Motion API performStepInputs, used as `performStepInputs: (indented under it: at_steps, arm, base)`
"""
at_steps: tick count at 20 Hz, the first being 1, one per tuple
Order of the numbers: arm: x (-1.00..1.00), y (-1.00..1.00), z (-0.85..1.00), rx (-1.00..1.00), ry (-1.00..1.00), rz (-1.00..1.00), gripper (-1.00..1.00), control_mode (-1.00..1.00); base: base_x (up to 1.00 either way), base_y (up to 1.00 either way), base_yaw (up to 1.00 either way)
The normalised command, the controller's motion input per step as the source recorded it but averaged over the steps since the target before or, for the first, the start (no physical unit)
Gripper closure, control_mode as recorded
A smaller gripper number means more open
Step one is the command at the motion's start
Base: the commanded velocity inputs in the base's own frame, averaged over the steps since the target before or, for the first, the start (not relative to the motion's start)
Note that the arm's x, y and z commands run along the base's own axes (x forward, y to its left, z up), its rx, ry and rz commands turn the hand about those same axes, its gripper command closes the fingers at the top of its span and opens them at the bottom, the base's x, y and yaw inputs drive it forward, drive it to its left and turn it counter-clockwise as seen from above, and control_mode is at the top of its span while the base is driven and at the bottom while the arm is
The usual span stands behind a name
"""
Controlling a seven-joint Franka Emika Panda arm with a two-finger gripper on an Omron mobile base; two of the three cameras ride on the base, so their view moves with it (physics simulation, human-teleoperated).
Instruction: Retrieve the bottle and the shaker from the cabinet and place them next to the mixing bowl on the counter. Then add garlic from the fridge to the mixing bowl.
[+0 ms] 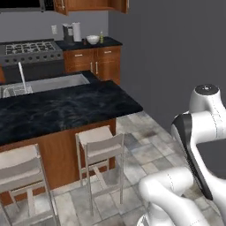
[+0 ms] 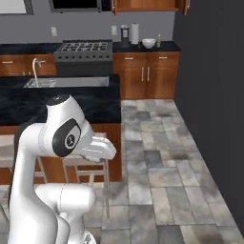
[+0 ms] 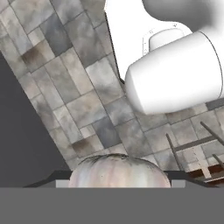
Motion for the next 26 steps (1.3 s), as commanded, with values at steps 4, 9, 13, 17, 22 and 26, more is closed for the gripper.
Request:
performStepInputs:
  at_steps: [4, 9, 13, 17, 22, 26]
  arm:
    - [0.0, 0.0, 0.0, 0.0, 0.0, 0.0, 1.0, 1.0]
    - [0.0, 0.0, 0.0, 0.0, 0.0, 0.0, 1.0, 1.0]
    - [0.0, 0.0, 0.0, 0.0, 0.0, 0.0, 1.0, 1.0]
    - [0.0, 0.0, 0.0, 0.0, 0.0, 0.0, 1.0, 1.0]
    - [0.0, 0.0, 0.0, 0.0, 0.0, 0.0, 1.0, 1.0]
    - [0.0, 0.0, 0.0, 0.0, 0.0, 0.0, 1.0, 1.0]
  base:
    - [0.28, -1.0, 0.46]
    - [0.21, -1.0, 0.27]
    - [0.34, -0.63, 0.09]
    - [0.89, -0.47, 0.12]
    - [1.0, -0.48, 0.16]
    - [1.0, -0.8, 0.19]
